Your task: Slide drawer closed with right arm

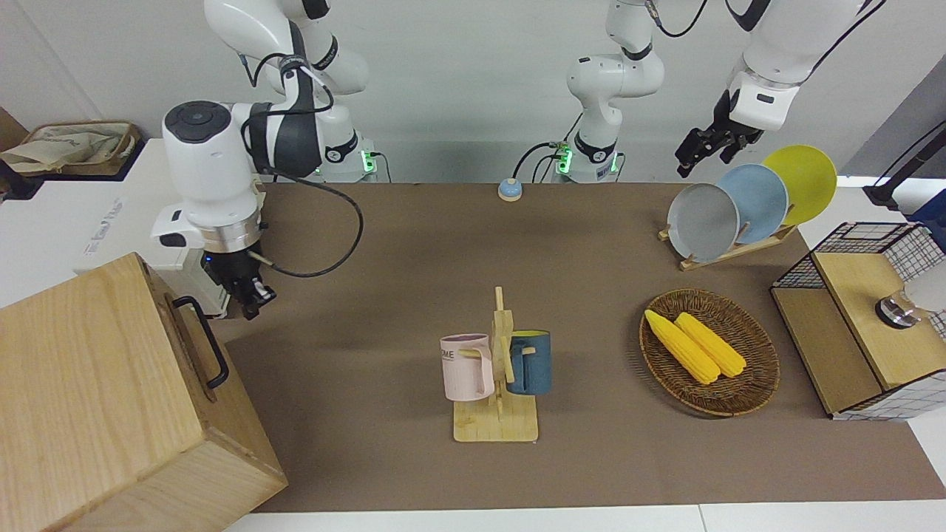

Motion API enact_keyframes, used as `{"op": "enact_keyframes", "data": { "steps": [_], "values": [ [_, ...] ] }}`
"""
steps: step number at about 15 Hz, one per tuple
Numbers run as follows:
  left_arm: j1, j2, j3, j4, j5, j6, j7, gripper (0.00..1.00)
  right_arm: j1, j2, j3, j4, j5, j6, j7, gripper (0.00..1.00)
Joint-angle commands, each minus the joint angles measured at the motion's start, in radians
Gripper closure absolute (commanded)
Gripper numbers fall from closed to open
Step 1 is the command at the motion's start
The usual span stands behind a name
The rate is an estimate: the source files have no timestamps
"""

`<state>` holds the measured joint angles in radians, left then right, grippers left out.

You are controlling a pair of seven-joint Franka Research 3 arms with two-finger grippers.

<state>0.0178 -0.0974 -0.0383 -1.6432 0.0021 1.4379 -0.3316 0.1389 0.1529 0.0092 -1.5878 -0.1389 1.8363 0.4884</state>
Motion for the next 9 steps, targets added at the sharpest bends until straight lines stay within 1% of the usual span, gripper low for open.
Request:
{"op": "enact_keyframes", "data": {
  "steps": [1, 3, 4, 5, 6, 7, 9],
  "values": [
    [-0.004, -0.008, 0.006, 0.000, -0.005, -0.002, 0.009, 0.01, 0.002, -0.082, -0.005, -0.043, 0.067, -0.049, -0.193, 0.015],
    [-0.004, -0.008, 0.006, 0.000, -0.005, -0.002, 0.009, 0.01, 0.004, -0.110, -0.014, -0.044, 0.096, -0.072, -0.311, 0.015],
    [-0.004, -0.008, 0.006, 0.000, -0.005, -0.002, 0.009, 0.01, 0.007, -0.124, -0.021, -0.044, 0.102, -0.100, -0.362, 0.015],
    [-0.004, -0.008, 0.006, 0.000, -0.005, -0.002, 0.009, 0.01, 0.024, -0.134, -0.035, -0.043, 0.111, -0.120, -0.404, 0.015],
    [-0.004, -0.008, 0.006, 0.000, -0.005, -0.002, 0.009, 0.01, 0.031, -0.148, -0.055, -0.043, 0.120, -0.127, -0.436, 0.015],
    [-0.004, -0.008, 0.006, 0.000, -0.005, -0.002, 0.009, 0.01, 0.036, -0.159, -0.066, -0.043, 0.130, -0.143, -0.461, 0.015],
    [-0.004, -0.008, 0.006, 0.000, -0.005, -0.002, 0.009, 0.01, 0.038, -0.164, -0.087, -0.034, 0.142, -0.182, -0.508, 0.015]
  ]
}}
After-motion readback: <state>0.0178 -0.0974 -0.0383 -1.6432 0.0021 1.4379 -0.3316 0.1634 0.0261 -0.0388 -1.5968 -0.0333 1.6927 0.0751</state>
